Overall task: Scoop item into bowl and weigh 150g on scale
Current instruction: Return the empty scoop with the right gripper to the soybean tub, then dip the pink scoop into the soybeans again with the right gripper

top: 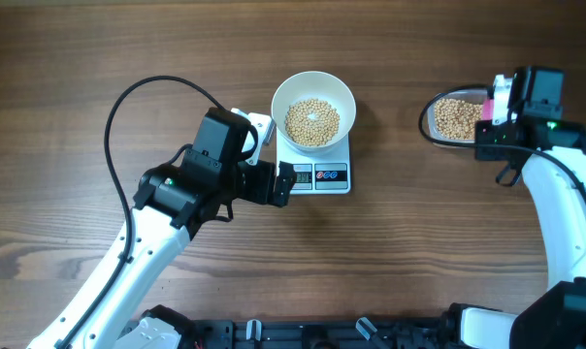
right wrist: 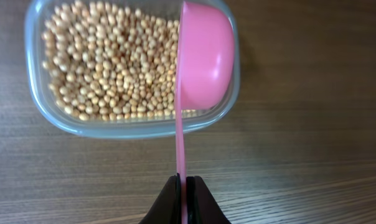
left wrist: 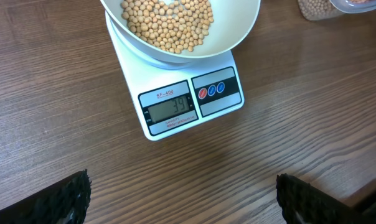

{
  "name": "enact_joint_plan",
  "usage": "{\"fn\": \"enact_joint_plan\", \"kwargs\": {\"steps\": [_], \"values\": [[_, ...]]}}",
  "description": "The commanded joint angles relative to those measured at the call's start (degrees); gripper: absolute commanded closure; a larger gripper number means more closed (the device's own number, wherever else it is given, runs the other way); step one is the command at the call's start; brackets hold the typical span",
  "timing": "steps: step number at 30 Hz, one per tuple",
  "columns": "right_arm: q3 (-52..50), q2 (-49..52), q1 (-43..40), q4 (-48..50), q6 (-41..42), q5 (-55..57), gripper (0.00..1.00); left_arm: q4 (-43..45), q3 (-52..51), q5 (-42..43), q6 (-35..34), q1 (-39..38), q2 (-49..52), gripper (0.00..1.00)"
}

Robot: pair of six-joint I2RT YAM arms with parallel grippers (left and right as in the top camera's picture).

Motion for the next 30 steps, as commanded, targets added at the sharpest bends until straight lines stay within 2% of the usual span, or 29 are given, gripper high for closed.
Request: {"fn": "enact_joint_plan", "kwargs": {"steps": [1,6,30], "values": [[-2.7,0.7,0.3,1.6,-0.3,1.0,0.96,0.2,0.1,0.3,0.9,-0.2,-0.5,0.0],[-4.7,0.7,0.3,3.3,0.1,0.7,0.96,0.2,0.1,0.3,0.9,-0.2,-0.5,0.0],[-7.0,0.7,0.3,5.7,3.3,-21.4,0.96,0.2,0.1,0.3,0.9,-0.2,-0.5,0.0]]}}
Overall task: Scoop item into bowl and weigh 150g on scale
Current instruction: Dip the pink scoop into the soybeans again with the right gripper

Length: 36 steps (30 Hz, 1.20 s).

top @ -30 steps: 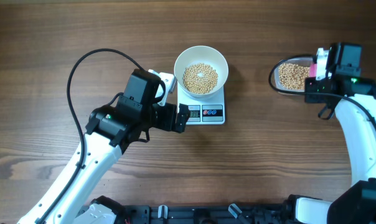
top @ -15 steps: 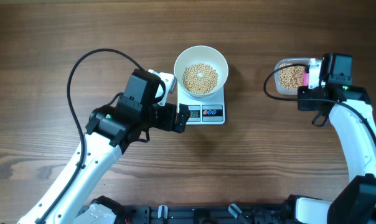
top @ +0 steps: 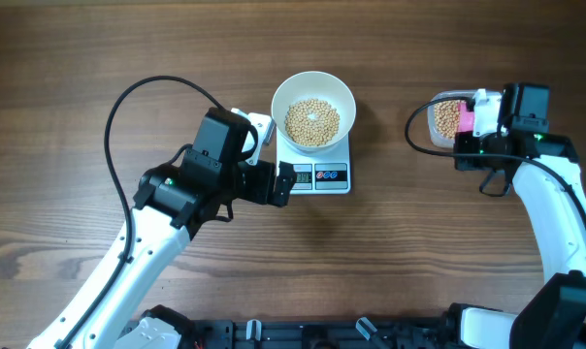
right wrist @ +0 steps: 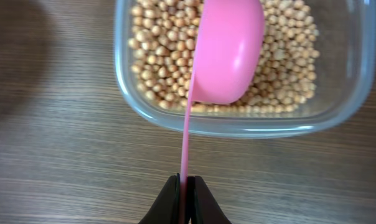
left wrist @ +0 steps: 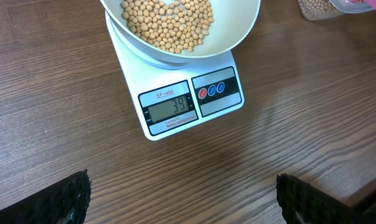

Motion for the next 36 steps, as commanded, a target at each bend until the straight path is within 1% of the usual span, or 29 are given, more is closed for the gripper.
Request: {"fn": "enact_joint_plan", "kwargs": {"steps": [1,3,11,19,30,34,36], "values": [[-0.7,0.7,0.2,1.0,2.5,-6.5,0.96,0.2,0.1,0.3,0.9,-0.2,-0.5,0.0],[-0.7,0.7,0.2,2.1,4.5,-7.8,0.96,0.2,0.1,0.3,0.9,-0.2,-0.5,0.0],[-0.7,0.7,-0.3,4.2,7.8,-8.4,0.96,0.2,0.1,0.3,0.9,-0.2,-0.5,0.0],[-0.7,1.4,-2.9,3.9,12.1,-9.8,0.96,0.2,0.1,0.3,0.9,-0.2,-0.5,0.0],[-1.0,1.7,-10.8,1.7,12.1,-27.5,0.96,0.2,0.1,0.3,0.9,-0.2,-0.5,0.0],[-2.0,1.9,-13.6,1.8,13.7,-31.3,0.96,0.2,0.1,0.3,0.9,-0.2,-0.5,0.0],[-3.0,2.3,-15.2,1.8,14.8,-31.5,0.96,0.2,0.1,0.3,0.9,-0.2,-0.5,0.0]]}}
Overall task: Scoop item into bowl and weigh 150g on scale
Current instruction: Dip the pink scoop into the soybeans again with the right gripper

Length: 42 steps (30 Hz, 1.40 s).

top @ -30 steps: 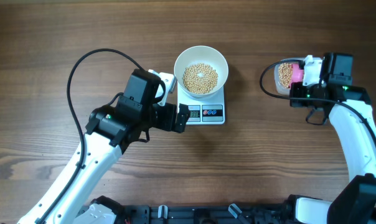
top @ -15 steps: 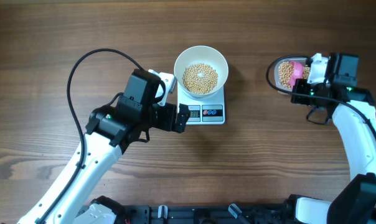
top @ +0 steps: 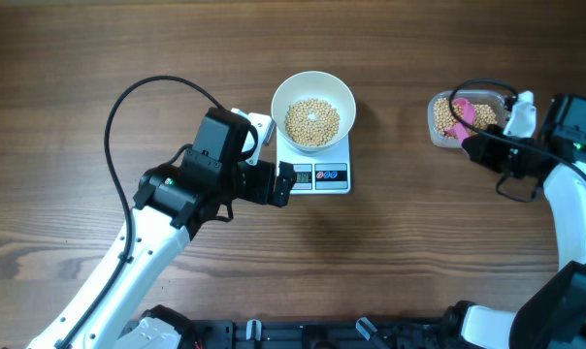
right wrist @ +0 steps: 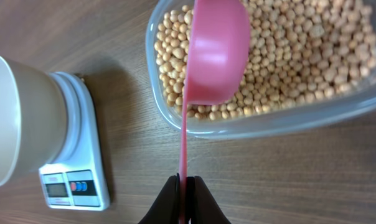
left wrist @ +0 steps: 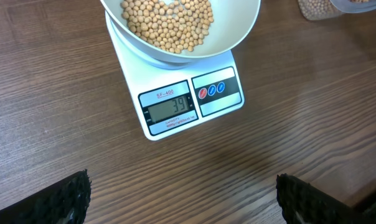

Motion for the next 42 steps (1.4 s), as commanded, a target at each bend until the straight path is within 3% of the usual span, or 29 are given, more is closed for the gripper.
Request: {"fn": "enact_joint_plan", "kwargs": {"steps": [1,20,42], "values": [[-2.2,1.6,-2.5,0.1,2.1,-5.3,0.95,0.2,0.1,0.3,0.9,-0.2,-0.5,0.0],[-3.3,3.9,-16.3,1.1,4.3,-26.1,0.96,0.2,0.1,0.3,0.9,-0.2,-0.5,0.0],[-3.3,3.8,-20.8,0.0,5.1,-51.7,0.96,0.2,0.1,0.3,0.9,-0.2,-0.5,0.0]]}}
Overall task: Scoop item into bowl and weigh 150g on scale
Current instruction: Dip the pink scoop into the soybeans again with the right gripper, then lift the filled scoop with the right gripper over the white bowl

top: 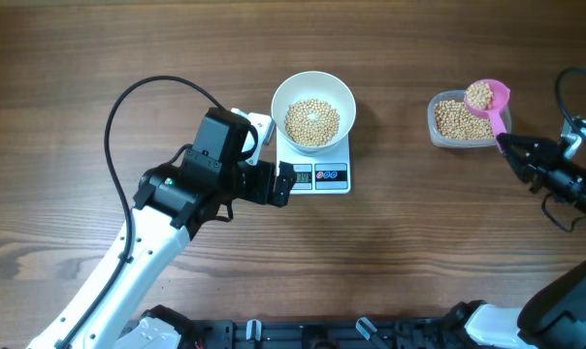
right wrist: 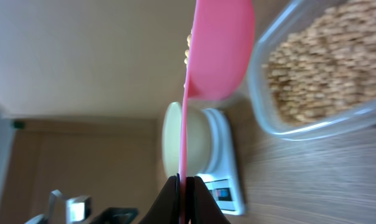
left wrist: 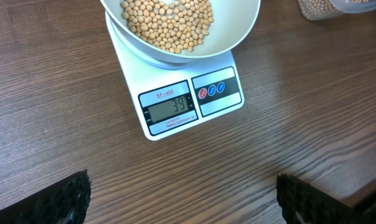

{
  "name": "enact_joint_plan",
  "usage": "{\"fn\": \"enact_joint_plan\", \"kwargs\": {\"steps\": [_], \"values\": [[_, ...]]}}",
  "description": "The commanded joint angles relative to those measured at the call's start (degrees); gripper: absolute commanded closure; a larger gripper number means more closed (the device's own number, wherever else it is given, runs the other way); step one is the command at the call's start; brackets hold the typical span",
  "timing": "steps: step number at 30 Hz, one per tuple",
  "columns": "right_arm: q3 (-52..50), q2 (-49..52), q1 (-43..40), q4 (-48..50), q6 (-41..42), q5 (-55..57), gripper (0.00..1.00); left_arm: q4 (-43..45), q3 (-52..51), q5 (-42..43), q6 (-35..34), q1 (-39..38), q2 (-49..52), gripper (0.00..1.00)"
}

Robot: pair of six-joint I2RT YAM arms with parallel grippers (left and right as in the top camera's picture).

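A white bowl [top: 313, 109] of soybeans stands on the white scale [top: 318, 174], whose display [left wrist: 169, 111] reads 39. My right gripper [top: 507, 143] is shut on the handle of a pink scoop [top: 485, 96], which is heaped with beans and hangs over the right end of the clear bean tub [top: 457, 121]. In the right wrist view the scoop [right wrist: 219, 50] is seen from below, with the tub [right wrist: 319, 78] to its right and the scale [right wrist: 222, 165] behind. My left gripper [top: 284, 183] rests open just left of the scale, its fingertips [left wrist: 63, 199] at the frame's bottom corners.
A black cable [top: 128, 107] loops over the table at the left of the left arm. The right arm's cable [top: 569, 87] curls at the far right edge. Wooden table [top: 400, 252] lies all round.
The right gripper has moved right and tilted up; the pink scoop, then down among the beans in the tub, is now raised and full of beans. Left arm and scale reading unchanged.
The right gripper held the scoop on its side over the tub's right end, then over its middle, then with its cup down in the beans. Now the scoop is lifted and loaded. The scale read 39 throughout and the left arm stayed still.
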Motion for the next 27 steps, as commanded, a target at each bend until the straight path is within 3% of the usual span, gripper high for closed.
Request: {"fn": "enact_joint_plan", "kwargs": {"steps": [1,8,15,17,20,27], "values": [[-0.4,0.6,0.4,-1.3,0.7,-8.9,0.96,0.2,0.1,0.3,0.9,-0.2,-0.5,0.0],[-0.4,0.6,7.6,-5.5,0.5,-9.0,0.96,0.2,0.1,0.3,0.9,-0.2,-0.5,0.0],[-0.4,0.6,21.4,-4.7,1.0,-8.8,0.96,0.2,0.1,0.3,0.9,-0.2,-0.5,0.0],[-0.4,0.6,26.0,-2.8,5.5,-5.0,0.96,0.2,0.1,0.3,0.9,-0.2,-0.5,0.0],[-0.4,0.6,31.8,2.9,11.8,-0.6,0.96,0.2,0.1,0.3,0.9,-0.2,-0.5,0.0],[-0.3,0.5,45.0,32.6,30.2,2.0,0.96,0.2,0.1,0.3,0.9,-0.2,-0.5,0.0]]}}
